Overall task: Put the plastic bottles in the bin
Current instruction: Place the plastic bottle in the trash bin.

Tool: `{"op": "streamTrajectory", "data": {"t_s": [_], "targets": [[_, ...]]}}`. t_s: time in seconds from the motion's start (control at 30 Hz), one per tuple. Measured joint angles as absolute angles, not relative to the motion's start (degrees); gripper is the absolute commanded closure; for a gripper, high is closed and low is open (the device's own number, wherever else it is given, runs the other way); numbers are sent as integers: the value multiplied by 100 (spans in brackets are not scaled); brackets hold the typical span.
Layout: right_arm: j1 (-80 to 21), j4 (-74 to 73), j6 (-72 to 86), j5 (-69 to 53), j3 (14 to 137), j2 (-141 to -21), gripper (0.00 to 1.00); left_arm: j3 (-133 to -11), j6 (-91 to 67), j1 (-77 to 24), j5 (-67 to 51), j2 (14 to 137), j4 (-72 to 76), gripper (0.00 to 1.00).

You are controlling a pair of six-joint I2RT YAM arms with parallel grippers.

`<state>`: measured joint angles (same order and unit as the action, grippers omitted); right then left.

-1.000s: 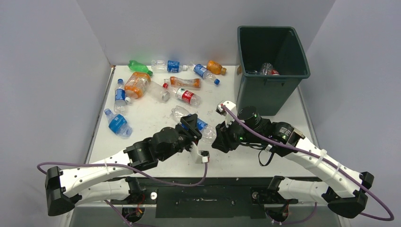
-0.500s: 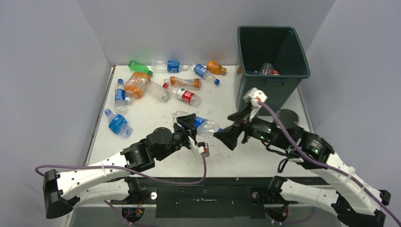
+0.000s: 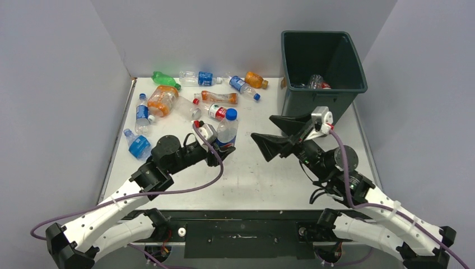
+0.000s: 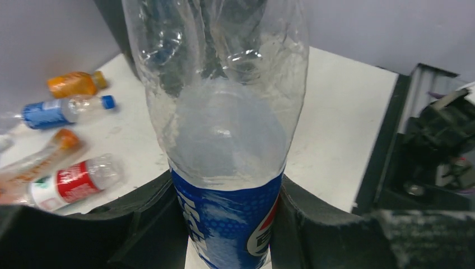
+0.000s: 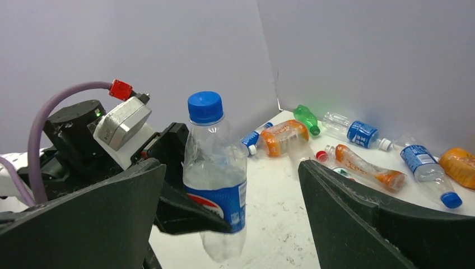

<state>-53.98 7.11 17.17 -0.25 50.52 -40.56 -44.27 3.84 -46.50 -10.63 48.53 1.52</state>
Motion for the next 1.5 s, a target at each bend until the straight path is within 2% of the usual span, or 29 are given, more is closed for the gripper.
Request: {"op": "streamTrajectory", "data": {"t_s": [0.17, 0.37, 0.5, 0.6, 0.77, 0.83, 1.0, 1.03, 1.1, 1.17, 1.2, 1.23, 1.27, 1.37, 1.5], "targets": [[-5400, 1422, 1791, -104, 5054, -4803, 7, -4351, -545, -4543, -1712, 4987, 333, 100], [-5415, 1717, 1881, -196, 5205, -5529, 4, -4075, -838, -4543, -1898, 4969, 416, 100], [-5446, 1737, 1883, -207, 5382, -5743, 15, -4051, -860, -4569, -1898, 4923, 429, 100], [-5446, 1728, 1885, -268, 5544, -5870, 31, -4049, -856, -4604, -1898, 4871, 486, 100], [-5446, 1695, 1931, -388, 5784, -6114, 48, -3944, -829, -4641, -1892, 4799, 668, 100], [-5446, 1656, 1999, -480, 5830, -6193, 51, -3863, -814, -4652, -1865, 4764, 694, 100], [-5452, 1291, 2029, -694, 6219, -6587, 48, -3730, -731, -4709, -1824, 4716, 720, 100], [-5452, 1212, 2027, -720, 6294, -6657, 53, -3726, -722, -4716, -1822, 4707, 725, 100], [-5452, 1074, 2049, -768, 6364, -6740, 67, -3723, -707, -4722, -1793, 4685, 729, 100], [-5481, 945, 2045, -794, 6401, -6746, 93, -3693, -690, -4722, -1767, 4683, 711, 100], [-5483, 862, 1979, -788, 6431, -6746, 94, -3677, -705, -4731, -1765, 4681, 701, 100], [-5483, 797, 1957, -790, 6449, -6746, 95, -3664, -718, -4746, -1754, 4668, 703, 92], [-5483, 738, 1968, -781, 6464, -6746, 95, -3653, -716, -4757, -1728, 4659, 703, 73], [-5485, 628, 1966, -757, 6477, -6724, 95, -3605, -694, -4775, -1704, 4628, 711, 2], [-5483, 117, 1802, -423, 6589, -6619, 95, -3577, -613, -4803, -1544, 4491, 864, 4]]}}
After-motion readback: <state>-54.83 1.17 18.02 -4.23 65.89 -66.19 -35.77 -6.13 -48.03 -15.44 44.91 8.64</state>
